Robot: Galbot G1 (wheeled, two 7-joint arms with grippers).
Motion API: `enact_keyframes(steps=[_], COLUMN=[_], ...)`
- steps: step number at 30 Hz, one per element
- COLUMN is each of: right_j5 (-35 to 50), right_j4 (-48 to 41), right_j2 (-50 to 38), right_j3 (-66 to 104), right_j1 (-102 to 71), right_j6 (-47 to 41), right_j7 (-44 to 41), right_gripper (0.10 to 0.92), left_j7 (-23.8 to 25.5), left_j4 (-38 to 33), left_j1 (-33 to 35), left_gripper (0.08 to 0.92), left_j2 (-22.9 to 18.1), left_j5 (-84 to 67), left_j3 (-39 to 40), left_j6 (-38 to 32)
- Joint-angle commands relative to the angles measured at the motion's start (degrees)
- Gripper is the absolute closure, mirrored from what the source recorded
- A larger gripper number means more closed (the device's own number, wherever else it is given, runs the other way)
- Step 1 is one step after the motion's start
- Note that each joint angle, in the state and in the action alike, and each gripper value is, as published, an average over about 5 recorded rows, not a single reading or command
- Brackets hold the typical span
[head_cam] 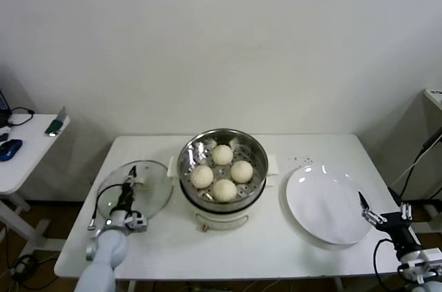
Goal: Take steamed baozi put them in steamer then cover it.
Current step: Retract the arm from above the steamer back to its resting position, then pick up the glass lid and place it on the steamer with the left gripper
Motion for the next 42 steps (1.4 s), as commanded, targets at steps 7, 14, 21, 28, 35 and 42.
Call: enact_keyframes(steps=[7,14,21,28,35,42], right_j5=[-0.6,-0.5,-0.6,-1.0,-2.8,-4.4], right_j4=[-1.1,-2.1,-3.0,-4.0,-5.0,-6.0], right_j2=[-0.7,-2.0,-4.0,-5.6,-5.9,-5.4], right_j3=[0.2,0.4,-0.2,-1.9,-5.9,-10.9], right_j1=[0.3,1.0,1.7,3.6,7.3,11.0], right_j6=[0.7,1.0,0.9,0.6,0.1,-0.3], right_j7=[-0.3,-0.4,-0.3,0.1,0.8,1.7], right_gripper=[0.203,0.203,0.203,0.203,0.203,0.203], left_j7=[1.5,2.5,1.5,3.0,4.5,10.3], left_j4=[-8.5,-20.2,-35.5,-46.3,-51.8,-53.2], left_j1=[3.6,9.2,17.3,22.3,17.9,4.5], left_gripper=[0.821,0.848,0.848,0.848,0.848,0.848], left_j2=[2.8,6.5,11.2,18.0,28.1,29.3], left_j5=[-6.1,-11.0,-12.9,-13.9,-21.6,-23.4], left_j3=[0.2,-0.5,-1.5,-0.7,8.5,27.7], left_j6=[2.4,6.0,16.6,28.4,37.3,43.6])
